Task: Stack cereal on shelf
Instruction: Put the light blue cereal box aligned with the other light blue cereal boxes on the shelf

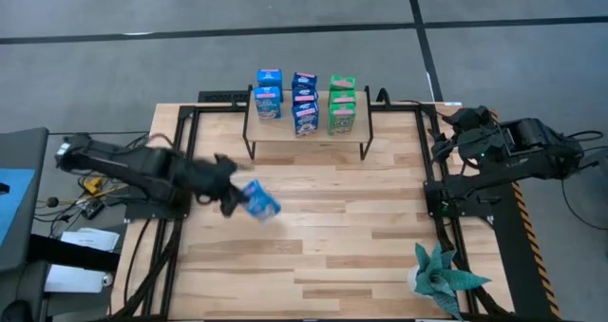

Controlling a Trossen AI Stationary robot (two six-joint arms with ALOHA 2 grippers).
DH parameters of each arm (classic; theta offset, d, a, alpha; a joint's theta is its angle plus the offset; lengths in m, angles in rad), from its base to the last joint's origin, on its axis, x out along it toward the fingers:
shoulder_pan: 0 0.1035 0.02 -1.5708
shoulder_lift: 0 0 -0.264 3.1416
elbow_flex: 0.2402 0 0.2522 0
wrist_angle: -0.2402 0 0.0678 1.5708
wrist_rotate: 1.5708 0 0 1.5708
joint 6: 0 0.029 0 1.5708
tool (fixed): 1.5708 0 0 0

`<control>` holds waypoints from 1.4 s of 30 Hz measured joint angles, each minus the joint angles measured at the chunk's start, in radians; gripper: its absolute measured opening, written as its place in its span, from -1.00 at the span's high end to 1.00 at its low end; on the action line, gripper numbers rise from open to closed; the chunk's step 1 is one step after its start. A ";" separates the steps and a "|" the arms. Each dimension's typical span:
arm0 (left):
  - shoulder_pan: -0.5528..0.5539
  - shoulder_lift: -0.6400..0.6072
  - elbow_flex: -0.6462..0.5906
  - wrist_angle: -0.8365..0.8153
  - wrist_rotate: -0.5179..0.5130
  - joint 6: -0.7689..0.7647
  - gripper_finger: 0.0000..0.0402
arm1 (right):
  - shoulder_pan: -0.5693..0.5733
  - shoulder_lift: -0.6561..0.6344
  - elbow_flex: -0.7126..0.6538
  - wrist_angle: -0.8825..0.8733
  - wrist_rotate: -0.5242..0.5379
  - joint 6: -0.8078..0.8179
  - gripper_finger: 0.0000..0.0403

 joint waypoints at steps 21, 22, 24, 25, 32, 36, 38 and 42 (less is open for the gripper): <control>0.647 0.574 0.924 -0.635 0.154 1.098 0.33 | 0.000 0.000 0.000 0.000 0.001 -0.002 -0.42; 0.664 0.607 0.963 -0.658 0.155 1.144 0.33 | 0.000 0.000 0.000 0.000 0.001 -0.002 -0.42; 0.700 0.669 1.017 -0.698 0.159 1.220 0.33 | 0.000 0.000 0.000 0.000 0.001 -0.001 -0.42; 0.715 0.694 1.039 -0.715 0.159 1.248 0.33 | 0.000 0.000 0.000 0.000 0.001 -0.001 -0.42; 0.794 0.785 1.073 -0.721 0.172 1.384 0.33 | 0.000 0.000 0.000 0.000 0.002 -0.001 -0.42; 0.812 0.786 1.074 -0.717 0.192 1.445 0.33 | 0.000 0.000 0.000 0.000 0.002 -0.002 -0.42; 0.816 0.786 1.074 -0.715 0.192 1.460 0.33 | 0.000 0.000 0.000 0.000 0.003 -0.003 -0.42; 0.818 0.786 1.074 -0.727 0.203 1.485 0.33 | 0.000 0.000 0.000 -0.007 0.004 -0.003 -0.42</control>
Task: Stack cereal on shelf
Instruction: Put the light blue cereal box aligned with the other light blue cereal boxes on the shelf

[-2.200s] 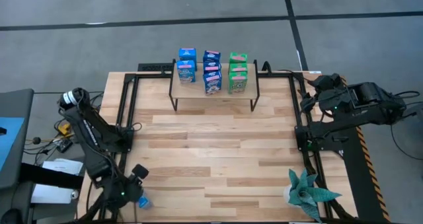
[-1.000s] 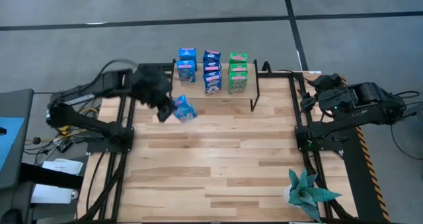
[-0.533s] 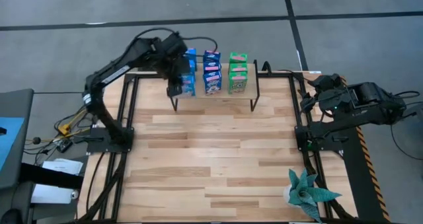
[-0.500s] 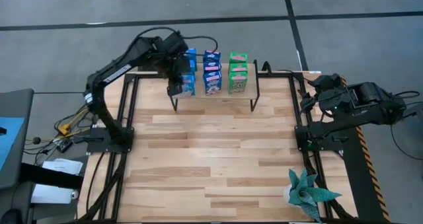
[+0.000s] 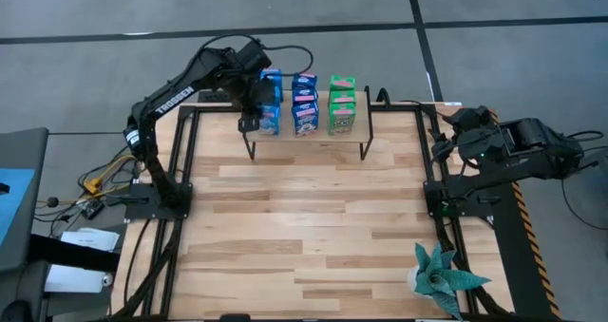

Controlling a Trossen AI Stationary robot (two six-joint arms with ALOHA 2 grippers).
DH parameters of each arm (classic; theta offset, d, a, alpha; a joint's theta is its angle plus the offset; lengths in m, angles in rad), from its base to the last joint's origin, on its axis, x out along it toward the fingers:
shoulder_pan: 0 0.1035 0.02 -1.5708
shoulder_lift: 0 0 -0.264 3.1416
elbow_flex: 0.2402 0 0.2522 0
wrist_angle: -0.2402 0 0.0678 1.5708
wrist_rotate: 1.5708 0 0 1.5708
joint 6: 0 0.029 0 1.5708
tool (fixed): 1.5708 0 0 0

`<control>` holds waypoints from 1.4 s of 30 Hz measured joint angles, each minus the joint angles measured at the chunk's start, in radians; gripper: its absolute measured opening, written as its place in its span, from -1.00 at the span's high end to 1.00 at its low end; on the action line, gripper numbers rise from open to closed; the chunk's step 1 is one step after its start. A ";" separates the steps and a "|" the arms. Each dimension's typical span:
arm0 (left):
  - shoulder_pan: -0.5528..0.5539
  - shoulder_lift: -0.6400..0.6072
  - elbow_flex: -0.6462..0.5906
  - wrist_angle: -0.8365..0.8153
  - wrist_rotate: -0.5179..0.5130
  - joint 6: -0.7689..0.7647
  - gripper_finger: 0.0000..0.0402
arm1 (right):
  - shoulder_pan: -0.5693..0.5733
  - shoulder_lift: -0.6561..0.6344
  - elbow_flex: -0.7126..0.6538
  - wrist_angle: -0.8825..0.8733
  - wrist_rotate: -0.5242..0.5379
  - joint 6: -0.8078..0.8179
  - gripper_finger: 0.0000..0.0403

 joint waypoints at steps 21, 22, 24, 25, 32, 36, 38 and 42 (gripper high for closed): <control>0.040 0.000 0.000 0.008 0.050 -0.029 0.33 | 0.000 0.000 0.000 -0.033 0.000 -0.020 -0.42; 0.040 0.000 0.000 0.007 0.053 -0.032 0.33 | 0.000 0.000 0.000 -0.033 0.000 -0.020 -0.42; 0.043 0.000 0.000 0.007 0.073 -0.034 0.33 | 0.000 0.000 0.000 -0.033 0.000 -0.020 -0.42; 0.043 0.000 0.000 0.007 0.079 -0.033 0.33 | 0.000 0.000 0.000 -0.033 0.000 -0.021 -0.42; 0.046 0.013 -0.001 -0.012 0.077 -0.039 0.33 | 0.000 0.000 0.000 -0.032 0.000 -0.023 -0.42; 0.048 0.015 -0.002 -0.002 0.072 -0.036 0.33 | 0.000 0.000 0.000 -0.032 0.000 -0.023 -0.42; 0.048 0.015 -0.002 0.007 0.060 -0.038 0.33 | 0.000 0.000 0.000 -0.032 0.000 -0.023 -0.42; 0.056 0.015 -0.002 0.002 0.067 -0.042 0.33 | 0.000 0.000 0.000 -0.032 0.000 -0.023 -0.42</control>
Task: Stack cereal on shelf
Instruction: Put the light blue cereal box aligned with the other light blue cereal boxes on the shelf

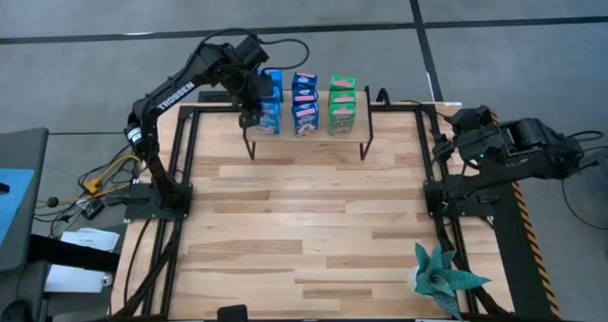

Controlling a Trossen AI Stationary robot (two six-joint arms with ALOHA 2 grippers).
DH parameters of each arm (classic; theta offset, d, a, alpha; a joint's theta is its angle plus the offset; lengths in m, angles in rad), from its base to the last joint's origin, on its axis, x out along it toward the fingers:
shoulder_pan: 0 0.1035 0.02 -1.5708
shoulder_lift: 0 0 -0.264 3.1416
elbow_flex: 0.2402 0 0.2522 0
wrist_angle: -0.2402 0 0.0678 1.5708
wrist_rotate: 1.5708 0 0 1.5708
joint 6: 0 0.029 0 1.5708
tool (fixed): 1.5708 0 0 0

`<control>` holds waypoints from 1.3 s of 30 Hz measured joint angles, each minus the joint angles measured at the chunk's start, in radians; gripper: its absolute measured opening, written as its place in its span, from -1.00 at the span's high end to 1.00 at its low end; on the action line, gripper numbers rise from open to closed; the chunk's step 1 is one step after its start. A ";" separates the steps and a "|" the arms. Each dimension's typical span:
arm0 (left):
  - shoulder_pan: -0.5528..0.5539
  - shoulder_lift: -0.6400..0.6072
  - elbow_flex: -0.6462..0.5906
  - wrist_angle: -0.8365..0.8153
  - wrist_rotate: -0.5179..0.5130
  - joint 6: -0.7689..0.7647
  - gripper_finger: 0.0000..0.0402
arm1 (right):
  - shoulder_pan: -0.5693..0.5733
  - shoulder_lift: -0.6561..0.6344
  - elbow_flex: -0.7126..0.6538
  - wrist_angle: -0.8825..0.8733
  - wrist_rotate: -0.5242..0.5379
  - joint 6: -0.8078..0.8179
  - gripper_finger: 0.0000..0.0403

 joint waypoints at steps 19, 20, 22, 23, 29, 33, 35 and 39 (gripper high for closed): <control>0.002 0.000 -0.009 0.014 -0.008 -0.001 0.33 | 0.000 0.000 0.000 0.000 0.000 0.000 -0.42; 0.002 0.000 -0.020 0.022 -0.008 -0.006 0.33 | 0.000 0.000 0.000 0.000 0.000 0.000 -0.42; 0.002 -0.001 -0.046 0.026 -0.003 -0.015 0.33 | 0.000 0.000 0.000 0.000 0.000 0.000 -0.42; 0.002 -0.005 -0.060 0.026 0.000 -0.016 0.33 | 0.000 0.000 0.000 0.000 0.000 0.000 -0.42; -0.017 -0.006 -0.060 0.070 -0.029 0.011 0.33 | 0.000 0.000 0.000 0.000 0.000 0.000 -0.42; -0.014 -0.005 -0.042 0.056 -0.044 0.011 0.33 | 0.000 0.000 0.000 0.000 0.000 0.000 -0.42; -0.013 -0.005 -0.041 0.054 -0.052 0.011 0.33 | 0.000 0.000 0.000 0.000 0.000 0.000 -0.42; -0.014 -0.003 -0.040 0.055 -0.070 0.022 0.31 | 0.000 0.000 0.000 0.000 0.000 0.000 -0.42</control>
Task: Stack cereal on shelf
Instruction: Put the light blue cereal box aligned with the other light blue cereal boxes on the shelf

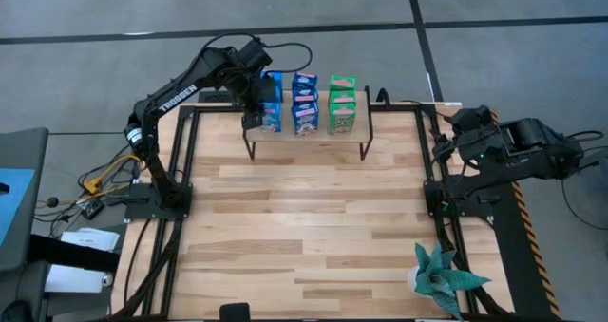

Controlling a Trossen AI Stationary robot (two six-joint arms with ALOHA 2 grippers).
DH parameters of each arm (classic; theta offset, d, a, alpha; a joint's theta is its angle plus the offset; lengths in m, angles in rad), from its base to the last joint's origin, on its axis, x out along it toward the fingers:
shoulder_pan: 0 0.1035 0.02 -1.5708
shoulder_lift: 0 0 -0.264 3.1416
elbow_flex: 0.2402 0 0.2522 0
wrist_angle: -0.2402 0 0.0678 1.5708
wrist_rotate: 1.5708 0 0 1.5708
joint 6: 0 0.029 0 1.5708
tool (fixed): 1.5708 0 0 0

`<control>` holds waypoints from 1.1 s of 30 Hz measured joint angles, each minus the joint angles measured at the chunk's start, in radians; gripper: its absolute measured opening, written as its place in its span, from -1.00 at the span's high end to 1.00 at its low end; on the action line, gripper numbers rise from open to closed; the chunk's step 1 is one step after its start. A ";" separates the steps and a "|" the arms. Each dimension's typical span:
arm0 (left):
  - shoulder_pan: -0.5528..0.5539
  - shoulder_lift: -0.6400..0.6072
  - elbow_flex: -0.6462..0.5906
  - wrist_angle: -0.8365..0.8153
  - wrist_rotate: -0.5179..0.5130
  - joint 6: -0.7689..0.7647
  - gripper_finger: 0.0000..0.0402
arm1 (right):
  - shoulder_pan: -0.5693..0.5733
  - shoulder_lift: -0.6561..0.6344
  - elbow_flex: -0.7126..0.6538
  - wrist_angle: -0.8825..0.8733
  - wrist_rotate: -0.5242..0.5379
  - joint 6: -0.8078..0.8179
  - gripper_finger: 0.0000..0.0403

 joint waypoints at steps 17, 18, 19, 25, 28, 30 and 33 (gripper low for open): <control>0.000 0.002 0.000 -0.034 -0.001 -0.029 0.06 | 0.000 0.000 0.000 0.000 0.000 0.000 -0.42; 0.000 0.002 0.000 -0.034 -0.002 -0.027 0.06 | 0.000 0.000 0.000 0.000 0.000 0.000 -0.42; 0.000 0.002 0.000 -0.033 -0.013 -0.025 0.05 | 0.000 0.000 0.000 0.000 0.000 0.000 -0.42; 0.000 0.001 0.000 -0.034 -0.023 -0.027 -0.01 | 0.000 0.000 0.000 0.000 0.000 0.000 -0.42; 0.000 0.001 0.000 -0.034 -0.024 -0.027 -0.05 | 0.000 0.000 0.000 0.000 0.000 0.000 -0.42; -0.001 0.000 0.000 -0.034 -0.024 -0.028 -0.08 | 0.000 0.000 0.000 0.000 0.000 0.000 -0.42; -0.002 -0.001 0.000 -0.035 -0.030 -0.029 -0.13 | 0.000 0.000 0.000 0.000 -0.001 0.000 -0.42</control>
